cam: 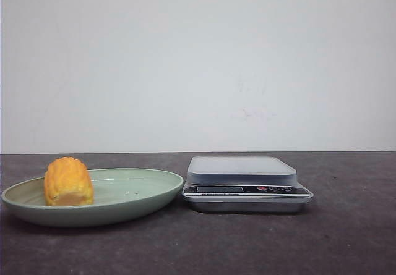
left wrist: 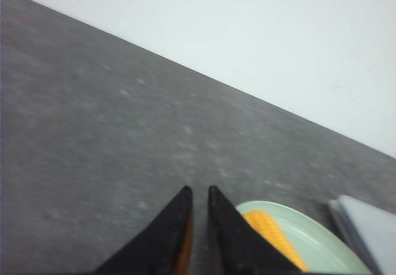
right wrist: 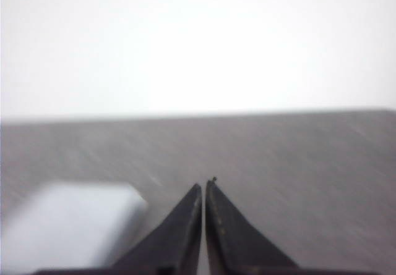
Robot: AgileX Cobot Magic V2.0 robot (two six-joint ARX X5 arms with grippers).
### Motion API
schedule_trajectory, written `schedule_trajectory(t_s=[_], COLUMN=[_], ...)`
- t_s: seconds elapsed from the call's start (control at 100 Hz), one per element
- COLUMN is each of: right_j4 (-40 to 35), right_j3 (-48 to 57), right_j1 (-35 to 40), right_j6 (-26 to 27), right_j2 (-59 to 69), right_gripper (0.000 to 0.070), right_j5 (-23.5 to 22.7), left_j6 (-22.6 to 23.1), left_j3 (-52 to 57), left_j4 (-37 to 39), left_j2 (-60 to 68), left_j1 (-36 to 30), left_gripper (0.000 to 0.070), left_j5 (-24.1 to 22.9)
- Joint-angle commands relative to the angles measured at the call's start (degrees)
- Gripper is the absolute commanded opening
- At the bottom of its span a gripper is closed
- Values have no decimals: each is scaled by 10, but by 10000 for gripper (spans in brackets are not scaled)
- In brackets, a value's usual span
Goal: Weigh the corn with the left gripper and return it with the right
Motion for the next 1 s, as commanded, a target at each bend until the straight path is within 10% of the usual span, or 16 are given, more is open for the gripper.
schedule_trajectory(t_s=[0.0,0.21,0.36,0.64,0.99], right_j4=[35,32,-85,-230,-253], right_j3=[-1,16,87,270,404], right_j1=[-1,-1,-1,-1,-1], right_j6=[71,201,190,54,38], right_j2=[-2,-1,0,86,195], right_gripper=[7,5,4,4,4], right_j5=[-22,-33,-56,-55,-59], left_j6=[-21,-90,-148,-15,34], left_j3=[-3,18,81,316,529], left_j4=[7,-2,-82,-250,-320], left_j2=[-1,-1,3,102,278], left_j1=[0,0,0,0,0], left_gripper=[0,4,6,6,4], left_j5=[14,108,156,156,156])
